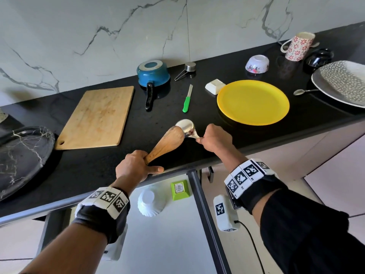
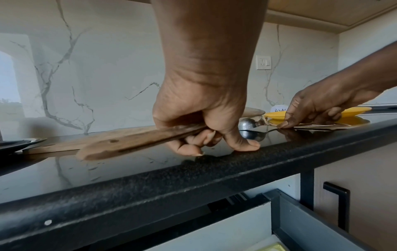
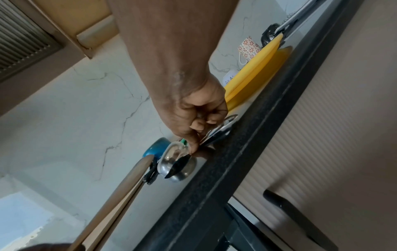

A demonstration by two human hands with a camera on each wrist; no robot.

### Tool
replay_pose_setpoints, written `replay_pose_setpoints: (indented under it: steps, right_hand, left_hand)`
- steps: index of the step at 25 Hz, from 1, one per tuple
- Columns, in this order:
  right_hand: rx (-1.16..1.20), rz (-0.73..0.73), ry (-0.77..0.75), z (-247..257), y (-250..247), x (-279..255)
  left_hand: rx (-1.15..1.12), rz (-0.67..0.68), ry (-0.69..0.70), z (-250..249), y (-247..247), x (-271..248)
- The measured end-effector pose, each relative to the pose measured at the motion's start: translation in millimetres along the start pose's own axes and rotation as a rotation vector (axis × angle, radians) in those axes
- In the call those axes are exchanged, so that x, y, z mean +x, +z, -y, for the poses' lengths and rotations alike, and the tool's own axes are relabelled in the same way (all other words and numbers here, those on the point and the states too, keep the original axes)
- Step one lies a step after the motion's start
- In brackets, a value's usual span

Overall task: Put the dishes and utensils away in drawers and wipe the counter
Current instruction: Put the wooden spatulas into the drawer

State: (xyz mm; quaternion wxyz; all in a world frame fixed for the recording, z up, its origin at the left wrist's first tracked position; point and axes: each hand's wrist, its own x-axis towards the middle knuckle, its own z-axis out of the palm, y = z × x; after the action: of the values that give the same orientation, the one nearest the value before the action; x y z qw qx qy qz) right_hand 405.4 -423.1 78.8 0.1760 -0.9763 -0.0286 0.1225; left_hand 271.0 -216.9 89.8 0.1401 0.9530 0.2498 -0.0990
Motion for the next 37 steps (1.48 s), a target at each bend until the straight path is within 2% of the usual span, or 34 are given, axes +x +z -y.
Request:
replay_pose_setpoints:
  steps: [3,5,8,10,12,15,17,19,21,23,26,30,34,37]
  right_hand:
    - [-0.029,-0.005,-0.021,3,1,-20]
    - [-0.034,0.008,-0.062,5,-1,-33]
    - [-0.025,0.032,-0.099,10,2,-50]
    - [0.179,0.088,-0.108,18,10,-76]
    - [0.463,0.248,-0.148,29,24,-115]
    - [0.867,0.591,-0.167,54,49,-183]
    - [0.982,0.725,-0.15,71,69,-209]
    - [0.964,0.804,-0.132,105,97,-233]
    - [0.946,0.799,-0.119,101,109,-244]
    - [0.895,0.817,-0.122,110,131,-256]
    - [0.837,0.788,-0.076,118,163,-266]
    - [0.835,0.708,0.048,109,197,-274]
    - [0.873,0.61,0.132,102,212,-284]
    - [0.888,0.634,0.149,97,219,-289]
  left_hand:
    - [-0.005,-0.05,0.037,-3,0,-14]
    - [-0.089,-0.106,0.07,-2,2,-31]
    - [-0.38,-0.141,0.041,19,2,-69]
    - [-0.547,-0.094,0.032,52,-1,-109]
    - [-0.734,-0.008,0.011,97,-11,-151]
    - [-0.964,0.114,-0.078,175,-29,-197]
    - [-1.073,0.157,-0.21,212,-28,-213]
    - [-1.087,0.21,-0.335,263,-21,-227]
    - [-1.056,0.356,-0.347,273,7,-222]
    - [-0.967,0.44,-0.363,293,28,-210]
    - [-0.869,0.417,-0.447,299,52,-172]
    - [-0.864,0.442,-0.425,294,96,-125]
    - [-0.849,0.395,-0.44,289,122,-101]
    - [-0.825,0.355,-0.434,288,132,-89]
